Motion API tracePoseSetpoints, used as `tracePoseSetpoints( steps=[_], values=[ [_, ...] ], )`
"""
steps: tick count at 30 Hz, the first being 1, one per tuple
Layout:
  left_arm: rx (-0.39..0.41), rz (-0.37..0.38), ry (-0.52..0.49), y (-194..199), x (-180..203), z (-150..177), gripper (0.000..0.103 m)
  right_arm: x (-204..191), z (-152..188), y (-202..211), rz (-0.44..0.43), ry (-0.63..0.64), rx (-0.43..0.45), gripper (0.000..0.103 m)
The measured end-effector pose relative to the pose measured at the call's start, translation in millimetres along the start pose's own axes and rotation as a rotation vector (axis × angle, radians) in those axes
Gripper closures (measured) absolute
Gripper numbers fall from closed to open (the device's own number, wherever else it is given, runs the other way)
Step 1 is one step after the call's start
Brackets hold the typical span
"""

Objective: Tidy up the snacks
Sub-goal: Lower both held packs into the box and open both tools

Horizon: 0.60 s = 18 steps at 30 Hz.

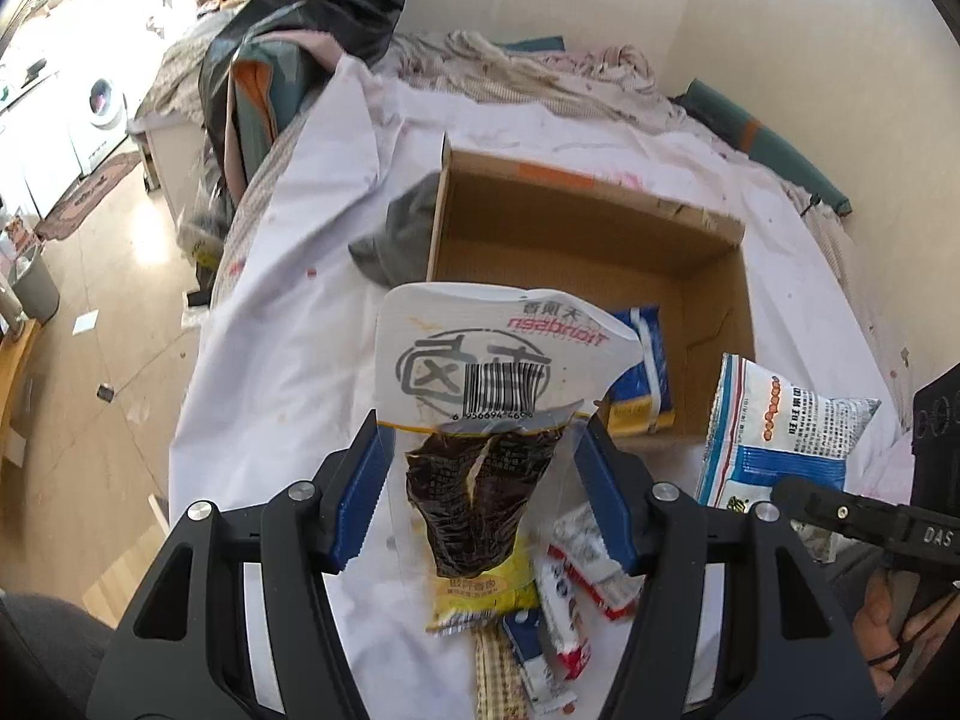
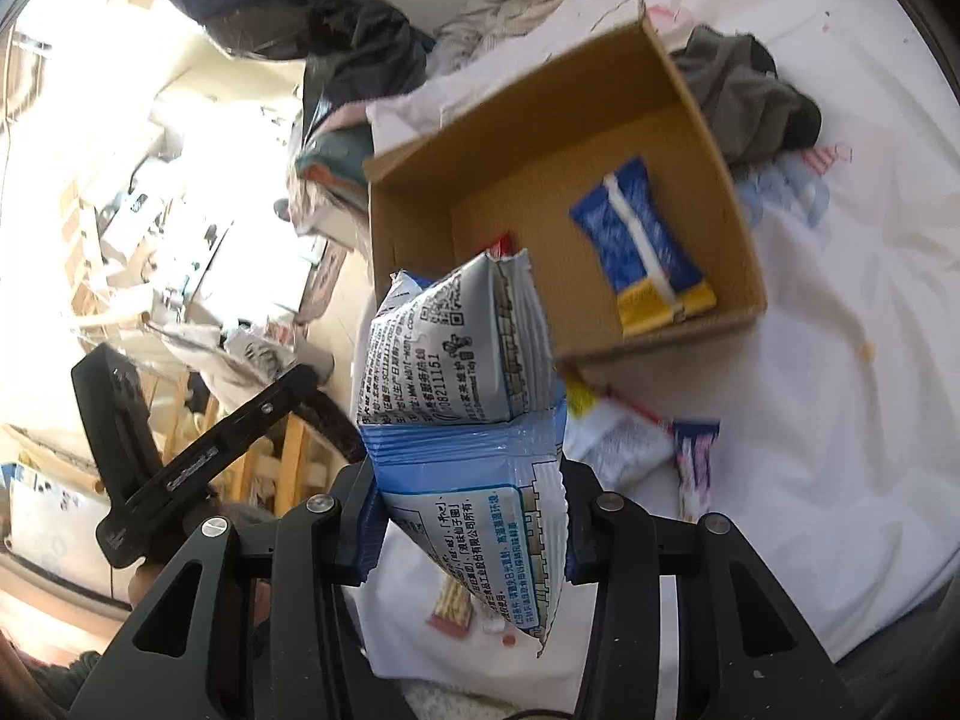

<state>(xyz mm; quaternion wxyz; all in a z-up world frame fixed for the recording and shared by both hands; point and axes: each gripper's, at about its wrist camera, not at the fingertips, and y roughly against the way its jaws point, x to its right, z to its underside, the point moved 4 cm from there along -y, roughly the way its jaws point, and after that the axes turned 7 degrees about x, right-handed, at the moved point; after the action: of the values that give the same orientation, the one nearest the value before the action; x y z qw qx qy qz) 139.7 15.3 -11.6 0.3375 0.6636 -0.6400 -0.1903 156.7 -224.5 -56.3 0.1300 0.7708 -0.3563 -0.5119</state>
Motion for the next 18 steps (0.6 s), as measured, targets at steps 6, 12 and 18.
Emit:
tracePoseSetpoints(
  steps=[6, 12, 18],
  values=[
    [0.043, 0.015, 0.008, -9, 4, -38, 0.045, 3, -36, -3, 0.006, 0.003, 0.037, 0.058],
    [0.054, 0.043, 0.048, -33, 7, -68, 0.045, 12, -65, -17, 0.031, -0.001, 0.05, 0.058],
    [0.058, 0.029, 0.005, -64, 18, -71, 0.045, 31, -73, -42, 0.045, -0.029, 0.009, 0.058]
  ],
)
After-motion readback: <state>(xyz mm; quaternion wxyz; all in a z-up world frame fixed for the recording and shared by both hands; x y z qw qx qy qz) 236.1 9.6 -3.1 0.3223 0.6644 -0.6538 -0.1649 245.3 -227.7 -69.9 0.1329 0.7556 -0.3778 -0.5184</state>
